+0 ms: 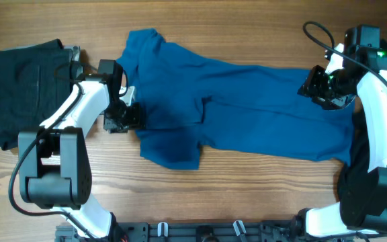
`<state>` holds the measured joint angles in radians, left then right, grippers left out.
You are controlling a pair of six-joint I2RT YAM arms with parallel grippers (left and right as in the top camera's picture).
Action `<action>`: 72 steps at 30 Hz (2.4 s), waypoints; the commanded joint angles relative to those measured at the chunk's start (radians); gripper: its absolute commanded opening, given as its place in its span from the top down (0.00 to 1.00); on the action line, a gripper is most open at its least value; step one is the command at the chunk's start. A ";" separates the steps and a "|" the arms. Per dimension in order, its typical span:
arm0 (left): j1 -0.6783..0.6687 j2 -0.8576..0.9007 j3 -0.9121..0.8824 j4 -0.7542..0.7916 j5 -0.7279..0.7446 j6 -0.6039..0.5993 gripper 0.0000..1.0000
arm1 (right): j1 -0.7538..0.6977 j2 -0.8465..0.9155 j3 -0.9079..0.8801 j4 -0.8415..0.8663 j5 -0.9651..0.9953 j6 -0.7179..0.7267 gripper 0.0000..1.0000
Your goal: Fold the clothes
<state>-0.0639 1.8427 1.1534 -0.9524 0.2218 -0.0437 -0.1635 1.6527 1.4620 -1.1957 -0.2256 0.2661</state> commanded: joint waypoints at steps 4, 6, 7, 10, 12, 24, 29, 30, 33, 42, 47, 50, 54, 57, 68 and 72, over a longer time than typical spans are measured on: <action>-0.005 0.005 -0.011 -0.039 0.017 -0.013 0.42 | 0.002 0.010 0.003 0.002 0.032 0.024 0.51; 0.000 0.005 -0.011 0.029 -0.042 -0.014 0.40 | 0.002 0.010 0.003 0.009 0.041 0.022 0.51; 0.012 0.005 -0.011 0.105 -0.060 -0.014 0.40 | 0.002 0.010 0.003 0.016 0.053 0.021 0.50; 0.043 0.005 -0.011 0.206 -0.063 -0.032 0.43 | 0.002 0.010 0.003 0.028 0.080 0.015 0.50; 0.054 0.005 -0.011 0.150 -0.025 -0.043 0.44 | 0.002 0.010 0.003 0.023 0.080 0.016 0.50; 0.049 0.005 -0.011 -0.171 0.124 0.069 0.43 | 0.002 0.010 0.003 0.007 0.130 -0.005 0.46; -0.044 0.005 -0.043 -0.149 0.133 0.070 0.45 | 0.002 0.010 0.003 0.006 0.130 -0.005 0.46; -0.074 0.005 -0.058 -0.141 0.133 0.080 0.45 | 0.002 0.010 0.003 0.006 0.130 -0.005 0.46; -0.117 0.005 -0.136 -0.071 0.125 0.072 0.45 | 0.002 0.010 0.003 0.006 0.130 -0.005 0.46; -0.100 -0.006 -0.111 -0.077 0.104 -0.028 0.96 | -0.009 0.010 0.003 0.000 0.166 0.009 0.46; -0.015 -0.065 0.087 -0.133 0.105 -0.049 0.96 | -0.158 0.010 -0.001 -0.064 0.166 0.037 0.46; -0.008 -0.083 0.102 -0.125 0.137 -0.070 0.96 | -0.290 0.010 -0.050 -0.103 0.113 -0.030 0.46; -0.010 -0.083 0.102 -0.113 0.137 -0.070 0.96 | -0.429 0.013 -0.256 -0.030 0.142 0.022 0.46; -0.010 -0.083 0.102 -0.106 0.137 -0.070 0.96 | -0.496 0.013 -0.411 0.031 0.112 0.025 0.43; -0.010 -0.083 0.102 -0.113 0.118 -0.070 0.96 | -0.498 0.011 -0.502 0.296 0.111 0.099 0.74; -0.010 -0.092 0.123 -0.188 0.118 -0.077 0.96 | -0.498 0.011 -0.428 0.122 0.094 0.071 0.96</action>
<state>-0.0746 1.7748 1.2449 -1.0931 0.3424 -0.0998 -0.6594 1.6672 0.9710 -0.9943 -0.1043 0.3546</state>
